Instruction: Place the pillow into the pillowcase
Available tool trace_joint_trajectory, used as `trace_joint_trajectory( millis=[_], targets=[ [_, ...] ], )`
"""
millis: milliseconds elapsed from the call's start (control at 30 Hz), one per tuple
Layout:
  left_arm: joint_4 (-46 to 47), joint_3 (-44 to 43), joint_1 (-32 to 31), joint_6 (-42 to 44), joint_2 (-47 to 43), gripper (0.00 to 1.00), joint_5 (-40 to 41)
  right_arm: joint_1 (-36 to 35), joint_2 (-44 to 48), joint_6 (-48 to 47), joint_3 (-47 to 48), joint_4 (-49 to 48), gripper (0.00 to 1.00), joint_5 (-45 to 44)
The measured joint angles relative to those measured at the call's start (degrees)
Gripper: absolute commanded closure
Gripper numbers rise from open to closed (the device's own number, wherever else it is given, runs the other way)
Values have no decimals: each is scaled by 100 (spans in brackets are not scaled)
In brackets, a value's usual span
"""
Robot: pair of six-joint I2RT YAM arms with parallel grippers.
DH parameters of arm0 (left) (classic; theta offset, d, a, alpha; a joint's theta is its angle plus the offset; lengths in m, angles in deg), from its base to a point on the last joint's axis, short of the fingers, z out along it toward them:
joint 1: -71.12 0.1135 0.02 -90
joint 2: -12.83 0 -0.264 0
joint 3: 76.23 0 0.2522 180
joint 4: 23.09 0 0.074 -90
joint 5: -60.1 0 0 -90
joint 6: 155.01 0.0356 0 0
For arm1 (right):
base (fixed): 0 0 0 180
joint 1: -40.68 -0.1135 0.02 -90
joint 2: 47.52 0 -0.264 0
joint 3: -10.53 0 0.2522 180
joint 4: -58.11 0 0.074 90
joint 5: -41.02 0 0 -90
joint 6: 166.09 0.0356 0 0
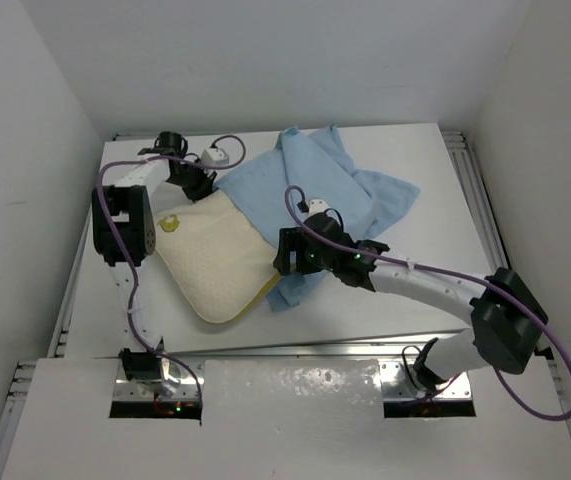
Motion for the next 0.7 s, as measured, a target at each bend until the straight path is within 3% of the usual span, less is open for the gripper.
trace_joint_trajectory(
  millis=[200,333,600,700],
  targets=[
    [831,1641,11,-938,-839,100,68,-1123,293,1397,708,949,20,-1755],
    [892,1886,13,-1692,-1191,100,133,-1659,131,2164,1143,1362,20,-2599],
    [1113,2599,13,-2573,-1670,100,238,-1814,-181,3477,1305,2149,18,-3112],
    [1078,2852,13,-2662,-1869,100,256,-1818,-190,3786,944,1982,16,-2955]
  ],
)
